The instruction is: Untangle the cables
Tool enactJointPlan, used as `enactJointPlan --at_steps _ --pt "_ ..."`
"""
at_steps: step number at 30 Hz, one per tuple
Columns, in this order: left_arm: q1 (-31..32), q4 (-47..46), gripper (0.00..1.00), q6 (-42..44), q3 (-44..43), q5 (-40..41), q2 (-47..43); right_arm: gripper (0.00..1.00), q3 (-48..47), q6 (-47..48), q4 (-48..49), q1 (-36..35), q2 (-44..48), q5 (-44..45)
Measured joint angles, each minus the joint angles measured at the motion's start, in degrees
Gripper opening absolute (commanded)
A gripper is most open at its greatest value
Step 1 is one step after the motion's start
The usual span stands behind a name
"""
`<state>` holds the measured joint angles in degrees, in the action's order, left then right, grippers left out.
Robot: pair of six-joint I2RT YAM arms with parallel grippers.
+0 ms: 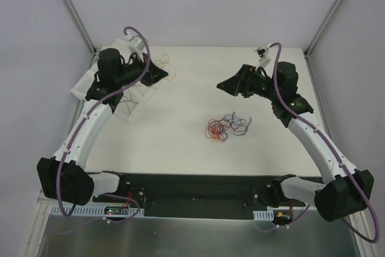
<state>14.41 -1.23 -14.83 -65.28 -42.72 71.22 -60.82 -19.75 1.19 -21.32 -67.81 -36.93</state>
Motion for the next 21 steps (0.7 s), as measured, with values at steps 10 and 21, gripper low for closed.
enactJointPlan --at_steps 10,21 --pt "-26.21 4.17 0.0 -12.0 -18.56 10.58 17.81 0.79 5.95 1.79 -5.38 4.31 1.7 2.64" --pt "-32.44 1.44 0.0 -24.68 -39.91 11.56 49.53 0.79 8.96 3.63 -5.77 5.79 -1.29 2.14"
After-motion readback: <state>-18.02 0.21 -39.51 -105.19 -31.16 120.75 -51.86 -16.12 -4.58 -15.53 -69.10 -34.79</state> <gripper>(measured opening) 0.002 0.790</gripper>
